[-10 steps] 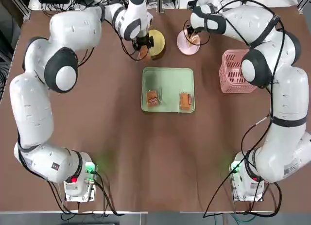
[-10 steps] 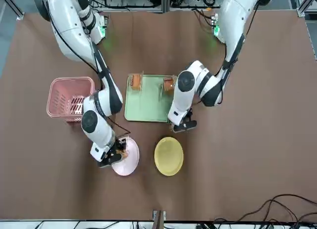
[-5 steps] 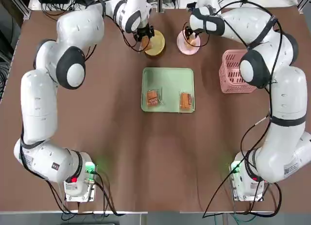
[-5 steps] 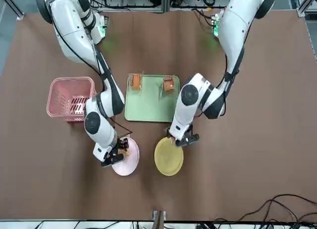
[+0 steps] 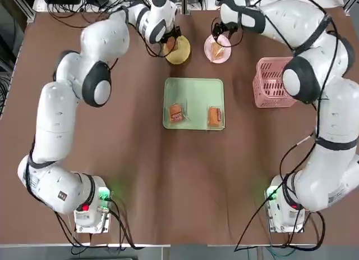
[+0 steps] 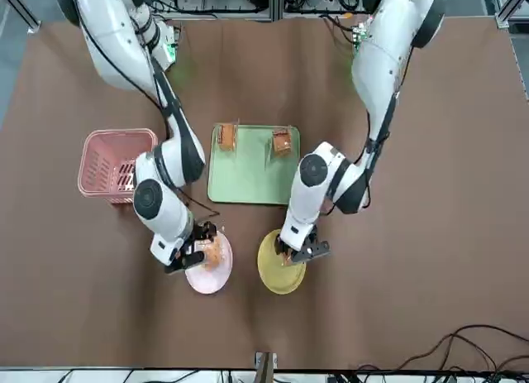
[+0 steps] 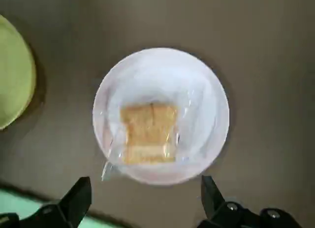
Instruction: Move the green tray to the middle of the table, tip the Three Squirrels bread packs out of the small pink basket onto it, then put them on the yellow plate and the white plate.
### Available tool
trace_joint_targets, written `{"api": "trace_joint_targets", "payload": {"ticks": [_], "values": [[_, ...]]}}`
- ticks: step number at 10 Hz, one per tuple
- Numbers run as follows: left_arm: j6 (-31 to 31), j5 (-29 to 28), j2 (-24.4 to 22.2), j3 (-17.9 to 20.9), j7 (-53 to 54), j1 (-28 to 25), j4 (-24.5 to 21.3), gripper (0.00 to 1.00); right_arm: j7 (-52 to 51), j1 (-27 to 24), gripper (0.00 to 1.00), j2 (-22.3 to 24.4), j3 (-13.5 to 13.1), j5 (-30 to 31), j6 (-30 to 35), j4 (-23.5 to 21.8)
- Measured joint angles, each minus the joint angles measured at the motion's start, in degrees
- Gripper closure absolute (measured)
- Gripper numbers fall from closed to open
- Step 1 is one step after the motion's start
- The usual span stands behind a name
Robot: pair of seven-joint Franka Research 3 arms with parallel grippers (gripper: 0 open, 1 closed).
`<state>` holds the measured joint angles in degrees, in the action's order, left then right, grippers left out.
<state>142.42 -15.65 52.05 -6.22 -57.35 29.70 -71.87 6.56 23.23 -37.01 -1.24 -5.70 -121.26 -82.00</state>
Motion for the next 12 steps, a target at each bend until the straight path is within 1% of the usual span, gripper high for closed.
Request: {"api": "trace_joint_targets", "payload": {"ticks": [1,2,4,5,6,7,8,10,11,12], "values": [[2.8,0.0,1.3,1.1,-0.2,0.9,0.7,0.42,1.1,0.3,0.02,5.0,0.0,0.0,1.1,-5.3],[4.7,0.0,2.3,1.6,-0.2,1.0,1.4,0.42,3.1,1.3,0.02,10.0,0.1,-0.1,1.4,-11.7],[7.8,0.0,4.1,2.7,-0.2,1.0,2.5,0.39,10.6,5.9,0.03,18.5,0.4,-0.2,0.2,-24.1],[9.3,0.0,4.9,3.2,-0.2,0.9,2.8,0.32,15.2,8.8,0.03,21.9,0.5,-0.2,-2.5,-30.1],[10.7,0.0,5.7,3.4,-0.2,1.0,2.9,0.28,20.2,11.5,0.03,24.5,0.5,-0.2,-6.3,-35.8],[12.1,0.0,6.4,3.5,-0.2,1.4,3.0,0.14,25.2,14.2,0.03,26.1,0.6,-0.2,-10.3,-40.9],[12.6,0.0,6.7,3.7,-1.3,1.9,3.1,0.0,29.0,16.6,0.03,26.7,0.6,-0.2,-13.8,-44.8],[12.5,0.0,6.6,3.8,-5.5,2.7,3.7,0.0,31.3,18.9,0.03,26.7,0.6,-0.2,-20.3,-50.1],[9.9,0.0,6.0,3.8,-6.6,3.4,4.1,0.0,32.4,19.5,0.03,26.7,0.6,-0.2,-22.9,-52.1],[3.4,0.0,4.5,3.7,-6.9,4.0,4.4,0.0,33.9,20.5,0.03,26.7,0.6,-0.2,-25.0,-53.4]]}}
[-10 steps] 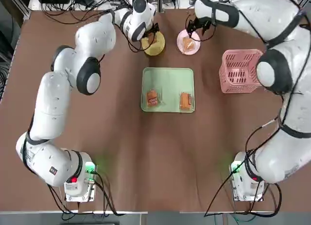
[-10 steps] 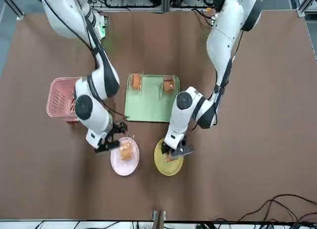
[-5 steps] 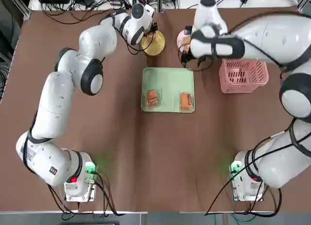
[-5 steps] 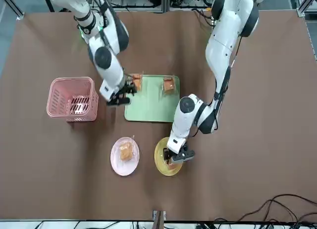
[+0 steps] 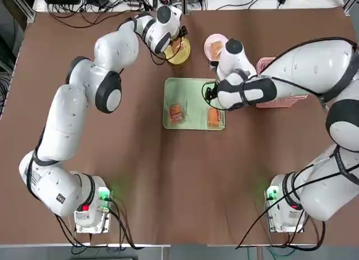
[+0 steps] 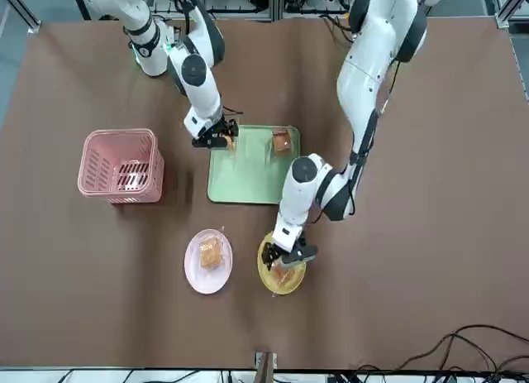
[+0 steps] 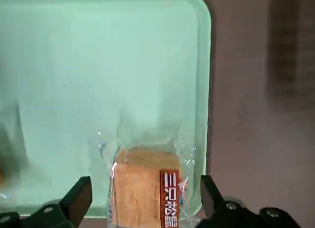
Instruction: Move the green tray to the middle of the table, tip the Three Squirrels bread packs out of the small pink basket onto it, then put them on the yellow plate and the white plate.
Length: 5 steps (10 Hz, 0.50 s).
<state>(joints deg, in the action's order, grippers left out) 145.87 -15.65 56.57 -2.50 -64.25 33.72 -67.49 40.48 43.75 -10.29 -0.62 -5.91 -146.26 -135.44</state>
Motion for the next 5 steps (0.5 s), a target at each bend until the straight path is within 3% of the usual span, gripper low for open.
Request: {"api": "trace_joint_targets", "payload": {"ticks": [2,3,5], "values": [[-14.1,0.0,-4.0,-2.2,0.6,0.2,-1.0,0.0,1.8,2.3,0.03,0.0,0.0,0.0,-2.6,-1.2],[-17.3,0.0,-6.4,-3.8,1.4,0.4,-4.1,0.0,1.9,3.1,0.03,-0.1,0.0,0.0,-2.6,-1.7],[-17.9,0.0,-13.1,-5.9,3.9,0.7,-15.9,0.0,2.0,3.9,0.03,-0.4,0.0,0.0,-2.7,-2.8]]}}
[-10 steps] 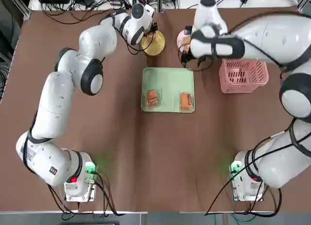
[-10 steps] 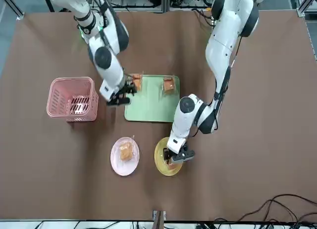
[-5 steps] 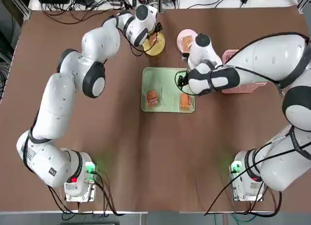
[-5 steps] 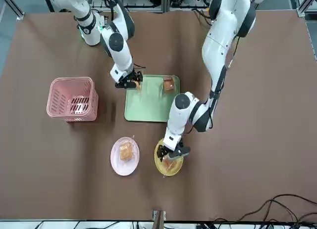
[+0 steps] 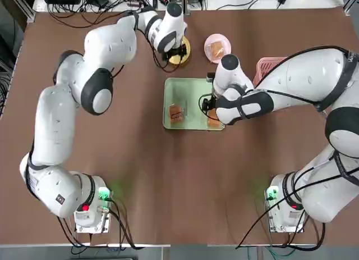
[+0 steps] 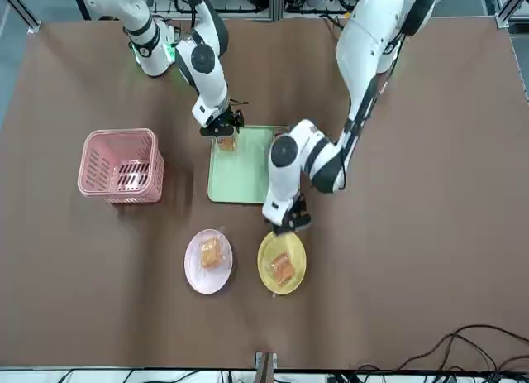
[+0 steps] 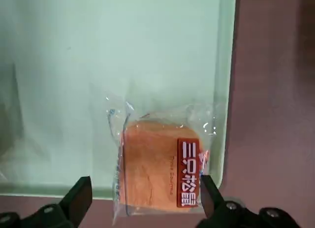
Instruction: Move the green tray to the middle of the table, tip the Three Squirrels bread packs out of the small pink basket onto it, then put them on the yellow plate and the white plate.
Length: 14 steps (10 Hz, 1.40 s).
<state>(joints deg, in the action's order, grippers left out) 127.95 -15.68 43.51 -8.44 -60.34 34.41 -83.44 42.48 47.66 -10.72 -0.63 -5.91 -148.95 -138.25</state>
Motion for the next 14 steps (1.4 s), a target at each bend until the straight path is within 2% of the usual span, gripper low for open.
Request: {"api": "trace_joint_targets", "payload": {"ticks": [1,3,5,7,10,12,13,14], "values": [[0.6,0.0,-3.5,-1.1,1.1,0.0,-6.0,0.0,0.0,0.0,0.03,-0.4,-0.1,0.0,-0.1,-0.3],[7.6,0.0,-10.1,-3.6,2.4,-0.2,-18.4,0.0,0.0,0.0,0.02,-2.2,-0.2,0.0,-3.1,-0.5],[11.5,0.0,-14.4,-6.9,2.6,-0.2,-27.8,0.0,0.0,0.0,0.02,-5.2,-0.3,0.0,-7.1,-0.5],[11.9,0.0,-15.9,-9.3,2.6,-0.1,-31.1,0.0,0.0,0.0,0.02,-6.6,-0.6,0.0,-8.6,-0.5],[11.9,0.0,-16.2,-10.2,2.7,-0.2,-32.5,0.0,0.0,-0.1,0.04,-6.7,-1.0,0.0,-8.7,-0.5],[11.9,0.0,-16.2,-10.3,2.7,-0.2,-33.2,0.0,0.0,-0.1,0.16,-6.7,-1.0,0.0,-8.8,-0.4],[12.1,0.0,-16.1,-10.3,2.7,-0.2,-33.6,0.0,0.0,-0.1,0.3,-6.6,-1.0,0.0,-8.9,-0.1],[13.2,0.0,-15.7,-10.3,2.7,-0.2,-33.8,0.0,0.0,-0.1,0.32,-6.5,-1.0,0.0,-8.9,-0.1]]}}
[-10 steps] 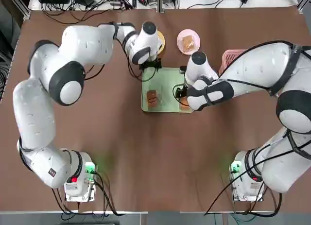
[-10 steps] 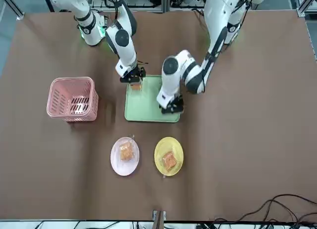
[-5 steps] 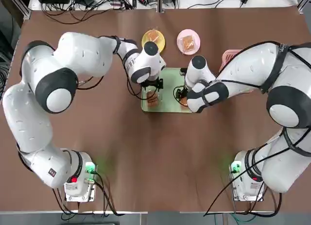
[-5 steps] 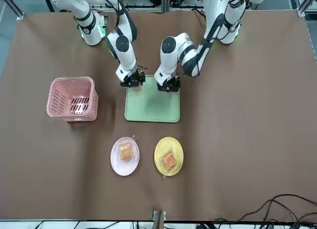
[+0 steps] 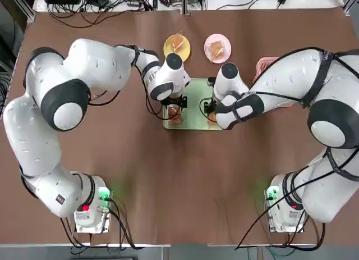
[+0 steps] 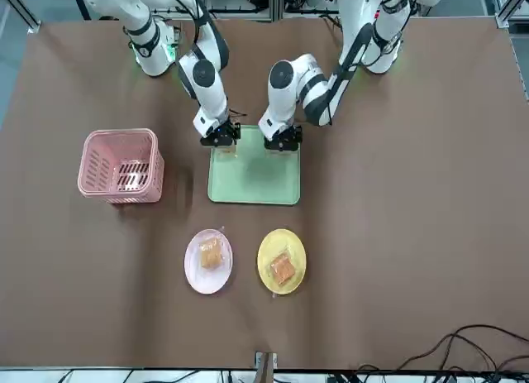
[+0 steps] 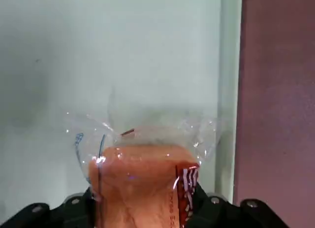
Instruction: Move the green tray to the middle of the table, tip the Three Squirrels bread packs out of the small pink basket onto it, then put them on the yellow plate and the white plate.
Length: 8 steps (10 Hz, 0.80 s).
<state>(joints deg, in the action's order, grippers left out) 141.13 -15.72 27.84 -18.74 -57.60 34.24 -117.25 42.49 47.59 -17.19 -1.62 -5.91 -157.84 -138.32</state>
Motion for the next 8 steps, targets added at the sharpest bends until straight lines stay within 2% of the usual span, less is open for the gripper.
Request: {"api": "trace_joint_targets", "payload": {"ticks": [1,4,6,7,8], "values": [[1.8,0.0,0.8,0.0,0.0,0.0,-0.1,0.0,0.0,0.0,0.38,0.1,0.0,0.0,0.0,0.1],[5.4,0.0,2.9,0.1,0.0,-0.4,0.1,0.04,0.0,-0.3,0.45,0.2,-0.3,0.0,-0.1,1.6],[5.4,0.0,2.9,0.1,0.0,-0.9,0.5,0.17,0.0,-2.6,0.45,0.2,-0.6,0.0,-0.2,4.5],[5.4,0.0,2.8,0.0,0.0,-1.2,0.7,0.29,-0.1,-3.9,0.45,0.2,-0.7,0.1,-0.2,6.1],[5.4,0.0,2.6,0.0,0.0,-1.6,0.8,0.33,-0.1,-5.5,0.45,0.2,-0.9,0.1,-0.3,8.1]]}}
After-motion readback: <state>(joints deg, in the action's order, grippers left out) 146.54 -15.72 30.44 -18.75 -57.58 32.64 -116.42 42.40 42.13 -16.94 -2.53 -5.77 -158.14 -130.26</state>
